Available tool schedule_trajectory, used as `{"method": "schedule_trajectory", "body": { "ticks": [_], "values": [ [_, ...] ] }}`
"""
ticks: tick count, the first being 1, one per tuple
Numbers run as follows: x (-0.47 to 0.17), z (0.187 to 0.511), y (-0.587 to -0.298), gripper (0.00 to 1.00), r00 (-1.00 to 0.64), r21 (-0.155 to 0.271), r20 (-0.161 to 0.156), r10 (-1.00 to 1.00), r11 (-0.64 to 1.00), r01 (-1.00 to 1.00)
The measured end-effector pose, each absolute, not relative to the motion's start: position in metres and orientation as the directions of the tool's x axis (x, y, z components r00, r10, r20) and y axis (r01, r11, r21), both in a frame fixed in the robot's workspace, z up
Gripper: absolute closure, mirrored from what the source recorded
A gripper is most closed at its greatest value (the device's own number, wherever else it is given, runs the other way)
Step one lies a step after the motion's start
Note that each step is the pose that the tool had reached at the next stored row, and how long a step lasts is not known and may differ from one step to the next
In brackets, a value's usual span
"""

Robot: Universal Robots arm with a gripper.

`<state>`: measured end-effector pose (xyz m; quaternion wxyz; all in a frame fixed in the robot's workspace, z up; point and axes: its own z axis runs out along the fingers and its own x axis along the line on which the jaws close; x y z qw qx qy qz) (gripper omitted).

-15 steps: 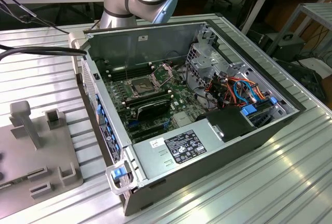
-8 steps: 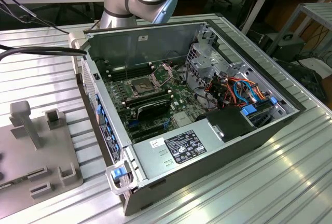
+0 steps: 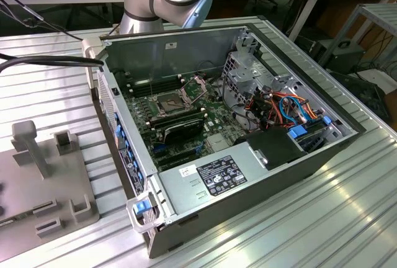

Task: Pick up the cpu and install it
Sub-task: 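Pick up the cpu and move it towards the insertion slot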

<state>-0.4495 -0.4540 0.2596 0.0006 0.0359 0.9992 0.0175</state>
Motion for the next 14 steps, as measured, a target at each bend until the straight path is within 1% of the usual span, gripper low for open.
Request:
{"method": "schedule_trajectory", "body": {
  "ticks": [1, 2, 3, 4, 14],
  "values": [
    [-0.4495, 0.2596, -0.4539, 0.46, -0.997, 0.035, 0.000, 0.072, 0.997, 0.072],
    [-0.4495, 0.2596, -0.4539, 0.40, -0.997, 0.035, 0.000, 0.072, 0.997, 0.072],
    [-0.4495, 0.2596, -0.4539, 0.40, -0.997, 0.035, 0.000, 0.072, 0.997, 0.072],
    [-0.4495, 0.2596, -0.4539, 0.34, -0.997, 0.035, 0.000, 0.072, 0.997, 0.072],
    [-0.4495, 0.2597, -0.4539, 0.34, -0.997, 0.033, 0.000, 0.072, 0.997, 0.072]
  ]
}}
